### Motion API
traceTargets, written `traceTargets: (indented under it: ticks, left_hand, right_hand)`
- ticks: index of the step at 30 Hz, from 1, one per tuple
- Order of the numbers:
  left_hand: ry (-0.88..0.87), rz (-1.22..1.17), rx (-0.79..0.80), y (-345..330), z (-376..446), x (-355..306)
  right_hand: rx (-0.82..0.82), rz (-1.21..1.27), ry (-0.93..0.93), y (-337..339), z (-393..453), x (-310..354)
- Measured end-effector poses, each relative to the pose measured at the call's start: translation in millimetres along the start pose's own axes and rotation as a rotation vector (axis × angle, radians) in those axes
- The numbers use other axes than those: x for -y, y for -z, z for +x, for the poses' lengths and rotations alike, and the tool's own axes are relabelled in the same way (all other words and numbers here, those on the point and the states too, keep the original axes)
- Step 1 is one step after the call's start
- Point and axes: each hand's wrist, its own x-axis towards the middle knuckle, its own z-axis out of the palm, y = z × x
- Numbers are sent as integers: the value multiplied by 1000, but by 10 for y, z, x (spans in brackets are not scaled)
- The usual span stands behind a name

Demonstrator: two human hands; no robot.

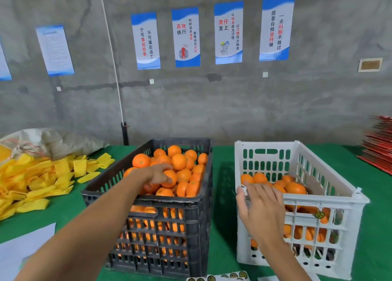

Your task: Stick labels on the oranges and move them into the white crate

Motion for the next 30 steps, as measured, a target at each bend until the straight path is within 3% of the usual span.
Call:
traceTargets:
  ticks: [4,9,11,15,20,23,27,30]
  left_hand:
    - [-12,19,91,-135,211,-129]
    - [-117,221,-52,-83,108,-149]
    - [-200,223,-185,-44,-55,-182]
    - [-445,-26,-553,-173,-611,-360]
    - [-727,-56,-921,-682,-1363,-660]
    - [-885,-62,-1030,-1030,-1626,-721]
    - [-951,-40,-1053,-1527,-1718,-476]
    - [-939,-60,-889,-2009,-1704,-151]
  right_hand:
    - [-96,44,32,-134,-32,-66]
    - [-73,38,36,-136,-35,-82]
    - [-27,49,17,-83,-26,-47]
    - [90,102,-20,125,2,57]
    - [162,437,156,427,-91,529]
    - [240,615,62,550,-177,723]
    - [371,698,34,610,-583,657]
    - [608,658,44,517,-1043,546]
